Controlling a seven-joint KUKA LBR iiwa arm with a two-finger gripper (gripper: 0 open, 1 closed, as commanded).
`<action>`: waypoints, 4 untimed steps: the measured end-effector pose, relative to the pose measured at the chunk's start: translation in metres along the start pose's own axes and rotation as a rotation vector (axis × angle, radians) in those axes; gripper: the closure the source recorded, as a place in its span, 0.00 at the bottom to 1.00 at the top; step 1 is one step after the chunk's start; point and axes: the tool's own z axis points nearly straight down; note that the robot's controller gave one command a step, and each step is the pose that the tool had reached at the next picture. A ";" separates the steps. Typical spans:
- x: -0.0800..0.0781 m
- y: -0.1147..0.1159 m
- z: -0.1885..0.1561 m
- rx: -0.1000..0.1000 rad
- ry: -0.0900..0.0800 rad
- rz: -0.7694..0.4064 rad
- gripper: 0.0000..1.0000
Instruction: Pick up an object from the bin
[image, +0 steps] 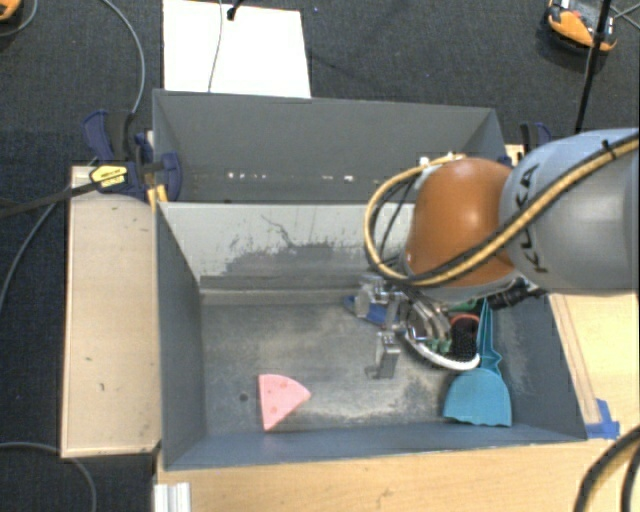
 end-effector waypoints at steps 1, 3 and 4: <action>0.000 0.000 0.000 0.000 0.000 0.000 0.00; -0.025 -0.076 0.001 0.001 -0.005 0.090 0.00; -0.036 -0.081 0.027 0.001 -0.005 0.167 0.00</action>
Offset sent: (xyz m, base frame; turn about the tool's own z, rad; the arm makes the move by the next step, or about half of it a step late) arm 0.0490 -0.0862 0.0089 0.0131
